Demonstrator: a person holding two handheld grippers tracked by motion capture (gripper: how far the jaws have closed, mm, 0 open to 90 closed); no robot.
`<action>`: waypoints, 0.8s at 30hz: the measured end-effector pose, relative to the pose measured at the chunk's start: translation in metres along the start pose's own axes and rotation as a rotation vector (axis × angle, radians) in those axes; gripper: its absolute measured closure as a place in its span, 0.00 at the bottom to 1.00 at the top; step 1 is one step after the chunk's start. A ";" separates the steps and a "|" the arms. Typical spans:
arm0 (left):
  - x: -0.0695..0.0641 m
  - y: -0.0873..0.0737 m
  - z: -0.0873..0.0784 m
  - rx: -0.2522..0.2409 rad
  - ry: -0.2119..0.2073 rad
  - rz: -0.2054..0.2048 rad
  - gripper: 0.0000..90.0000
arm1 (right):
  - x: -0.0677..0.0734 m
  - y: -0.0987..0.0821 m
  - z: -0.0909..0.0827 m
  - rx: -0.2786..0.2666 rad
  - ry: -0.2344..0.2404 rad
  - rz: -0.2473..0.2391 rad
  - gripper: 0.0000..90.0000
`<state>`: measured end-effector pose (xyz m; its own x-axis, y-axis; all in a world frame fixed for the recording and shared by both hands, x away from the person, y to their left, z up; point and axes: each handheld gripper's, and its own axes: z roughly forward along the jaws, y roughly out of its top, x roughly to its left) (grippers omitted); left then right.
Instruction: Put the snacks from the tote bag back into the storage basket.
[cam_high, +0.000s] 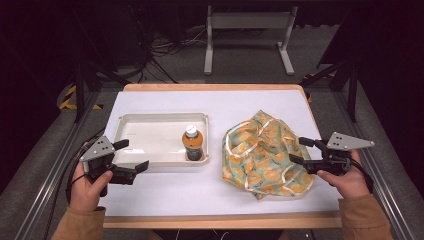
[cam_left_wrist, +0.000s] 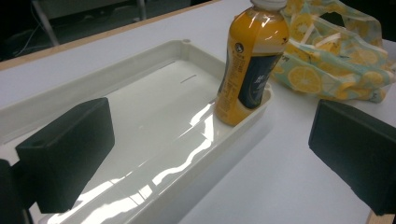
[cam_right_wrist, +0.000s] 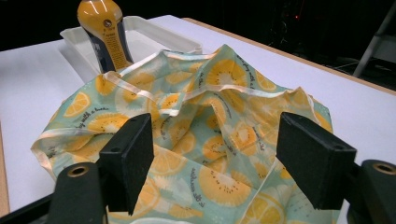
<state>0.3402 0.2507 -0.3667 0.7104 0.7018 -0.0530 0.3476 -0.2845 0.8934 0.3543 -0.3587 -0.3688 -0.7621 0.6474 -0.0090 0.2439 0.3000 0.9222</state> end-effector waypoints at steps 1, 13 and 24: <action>0.000 0.000 0.000 0.000 0.000 0.000 0.01 | -0.001 -0.001 -0.001 -0.002 -0.004 0.001 0.31; 0.005 -0.032 0.023 -0.014 0.032 -0.044 0.01 | -0.004 -0.012 0.003 -0.005 -0.006 0.015 0.31; 0.002 -0.053 0.035 -0.050 0.032 -0.048 0.01 | -0.005 -0.025 0.010 -0.037 -0.032 0.028 0.30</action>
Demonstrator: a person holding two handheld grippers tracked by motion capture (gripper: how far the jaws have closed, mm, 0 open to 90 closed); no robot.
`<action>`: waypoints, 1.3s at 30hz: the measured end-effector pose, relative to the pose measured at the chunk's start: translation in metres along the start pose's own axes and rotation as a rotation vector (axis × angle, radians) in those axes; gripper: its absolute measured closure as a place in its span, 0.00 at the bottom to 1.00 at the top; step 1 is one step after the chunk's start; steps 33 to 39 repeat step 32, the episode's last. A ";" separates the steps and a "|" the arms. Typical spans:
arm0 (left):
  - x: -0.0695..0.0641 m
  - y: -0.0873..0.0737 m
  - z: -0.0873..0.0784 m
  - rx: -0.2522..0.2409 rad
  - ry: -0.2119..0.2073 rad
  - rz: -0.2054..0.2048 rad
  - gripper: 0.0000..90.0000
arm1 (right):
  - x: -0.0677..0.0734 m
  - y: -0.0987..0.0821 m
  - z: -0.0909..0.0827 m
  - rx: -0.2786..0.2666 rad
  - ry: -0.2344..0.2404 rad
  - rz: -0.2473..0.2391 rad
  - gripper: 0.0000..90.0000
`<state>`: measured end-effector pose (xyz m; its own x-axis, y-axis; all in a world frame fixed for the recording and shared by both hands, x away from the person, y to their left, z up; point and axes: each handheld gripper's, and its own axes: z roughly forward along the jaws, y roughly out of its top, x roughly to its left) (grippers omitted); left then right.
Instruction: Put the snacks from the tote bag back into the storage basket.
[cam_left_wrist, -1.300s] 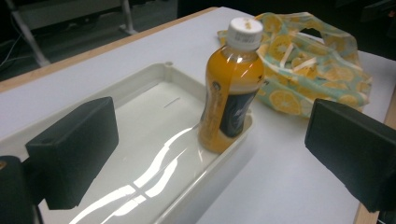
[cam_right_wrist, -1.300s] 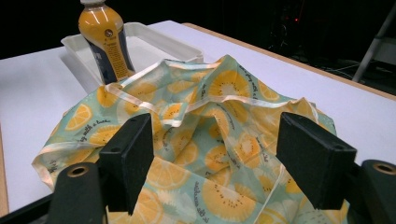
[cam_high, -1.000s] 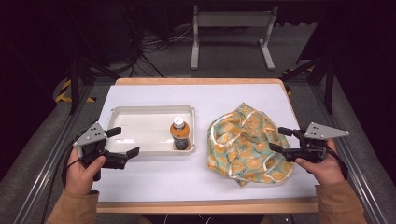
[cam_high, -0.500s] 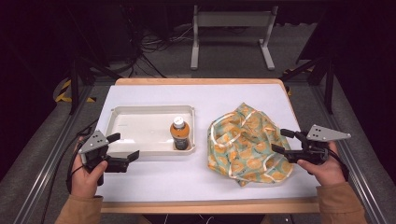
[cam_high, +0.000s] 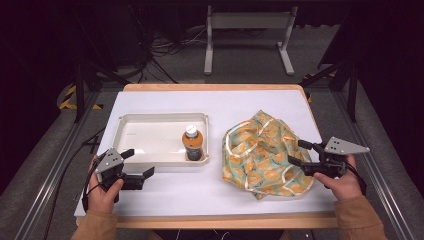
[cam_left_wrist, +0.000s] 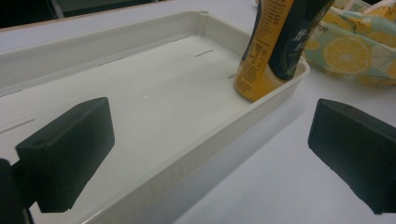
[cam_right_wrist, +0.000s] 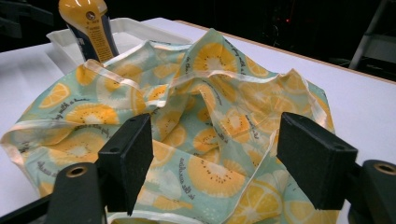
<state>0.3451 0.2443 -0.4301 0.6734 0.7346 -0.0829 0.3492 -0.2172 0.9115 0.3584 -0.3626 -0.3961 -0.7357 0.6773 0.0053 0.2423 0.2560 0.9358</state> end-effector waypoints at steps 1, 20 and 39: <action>0.000 0.000 0.000 0.000 0.000 0.000 0.01 | 0.000 0.000 0.000 0.000 0.000 0.000 0.30; -0.002 -0.022 0.010 0.022 0.083 -0.014 0.01 | -0.006 -0.017 0.014 -0.003 -0.045 0.030 0.29; -0.002 -0.023 0.011 0.024 0.093 -0.013 0.01 | -0.004 -0.018 0.014 -0.015 -0.044 0.031 0.29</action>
